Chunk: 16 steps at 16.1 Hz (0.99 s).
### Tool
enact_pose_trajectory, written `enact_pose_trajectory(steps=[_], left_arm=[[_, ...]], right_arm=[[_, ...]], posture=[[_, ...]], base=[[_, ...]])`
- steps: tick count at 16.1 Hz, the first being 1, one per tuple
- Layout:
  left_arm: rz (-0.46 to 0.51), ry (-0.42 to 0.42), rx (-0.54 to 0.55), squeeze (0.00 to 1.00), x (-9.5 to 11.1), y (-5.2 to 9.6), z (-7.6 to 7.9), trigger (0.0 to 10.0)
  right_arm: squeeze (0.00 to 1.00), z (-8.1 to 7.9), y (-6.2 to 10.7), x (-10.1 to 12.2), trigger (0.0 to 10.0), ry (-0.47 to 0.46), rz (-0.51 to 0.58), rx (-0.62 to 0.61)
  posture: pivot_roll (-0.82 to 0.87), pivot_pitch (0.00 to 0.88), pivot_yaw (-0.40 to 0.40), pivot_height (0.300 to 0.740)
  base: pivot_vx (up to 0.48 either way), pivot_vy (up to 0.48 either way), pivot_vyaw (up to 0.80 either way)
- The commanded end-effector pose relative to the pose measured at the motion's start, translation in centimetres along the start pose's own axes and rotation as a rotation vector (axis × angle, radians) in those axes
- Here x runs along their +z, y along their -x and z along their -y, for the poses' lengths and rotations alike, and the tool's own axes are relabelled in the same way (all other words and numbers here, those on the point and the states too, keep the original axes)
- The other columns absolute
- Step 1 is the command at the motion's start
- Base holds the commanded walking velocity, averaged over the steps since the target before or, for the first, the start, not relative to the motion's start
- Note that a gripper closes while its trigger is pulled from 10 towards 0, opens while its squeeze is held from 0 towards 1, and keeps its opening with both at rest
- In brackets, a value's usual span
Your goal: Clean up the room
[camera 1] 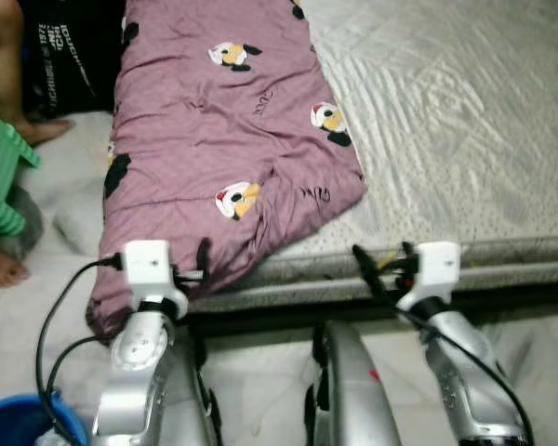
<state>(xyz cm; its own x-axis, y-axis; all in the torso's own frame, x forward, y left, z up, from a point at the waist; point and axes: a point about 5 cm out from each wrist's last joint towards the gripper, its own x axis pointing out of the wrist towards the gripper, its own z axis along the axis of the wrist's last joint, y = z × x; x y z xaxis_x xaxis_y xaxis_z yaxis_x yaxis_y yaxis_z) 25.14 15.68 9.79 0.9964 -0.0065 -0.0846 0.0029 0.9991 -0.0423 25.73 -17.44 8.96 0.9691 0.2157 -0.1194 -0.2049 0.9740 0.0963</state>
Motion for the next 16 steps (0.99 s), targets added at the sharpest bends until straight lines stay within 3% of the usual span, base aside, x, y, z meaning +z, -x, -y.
enact_pose_trajectory(steps=[1, 6, 8, 10, 14, 16], left_arm=[[-0.002, -0.022, 0.028, 0.00, -0.2, 0.4, -1.0, 10.0], [-0.029, -0.052, 0.077, 0.00, -0.4, 1.2, -2.2, 10.0], [-0.033, -0.071, 0.112, 0.00, -0.3, 1.8, -3.1, 10.0], [-0.032, -0.132, 0.160, 0.00, 0.1, 3.1, -4.7, 10.0], [-0.079, -0.204, 0.244, 0.00, -0.7, 6.3, -7.3, 10.0], [-0.094, -0.224, 0.256, 0.00, -0.9, 7.2, -7.8, 10.0]], right_arm=[[0.00, -0.7, 0.0, -0.4, 10.0, -0.013, -0.012, 0.031], [0.00, -1.5, -1.1, -0.2, 10.0, 0.009, -0.016, 0.155], [0.00, -2.8, -1.8, -0.1, 10.0, 0.010, -0.017, 0.277], [0.00, -5.1, -3.9, 0.4, 10.0, 0.005, -0.009, 0.404], [0.00, -6.9, -7.0, 1.7, 10.0, 0.020, 0.082, 0.385], [0.00, -7.7, -8.8, 3.0, 10.0, -0.007, 0.132, 0.346]], posture=[[-0.04, 0.217, -0.037, 0.561], [0.00, 0.221, -0.043, 0.561], [0.03, 0.233, -0.037, 0.561], [0.08, 0.258, -0.026, 0.561], [0.15, 0.280, -0.023, 0.561], [0.18, 0.290, -0.021, 0.561]], base=[[0.000, 0.000, 0.00], [0.000, 0.000, 0.00], [0.000, 0.000, 0.00], [0.000, 0.000, 0.00], [0.000, 0.000, 0.00], [0.000, 0.000, 0.00]])
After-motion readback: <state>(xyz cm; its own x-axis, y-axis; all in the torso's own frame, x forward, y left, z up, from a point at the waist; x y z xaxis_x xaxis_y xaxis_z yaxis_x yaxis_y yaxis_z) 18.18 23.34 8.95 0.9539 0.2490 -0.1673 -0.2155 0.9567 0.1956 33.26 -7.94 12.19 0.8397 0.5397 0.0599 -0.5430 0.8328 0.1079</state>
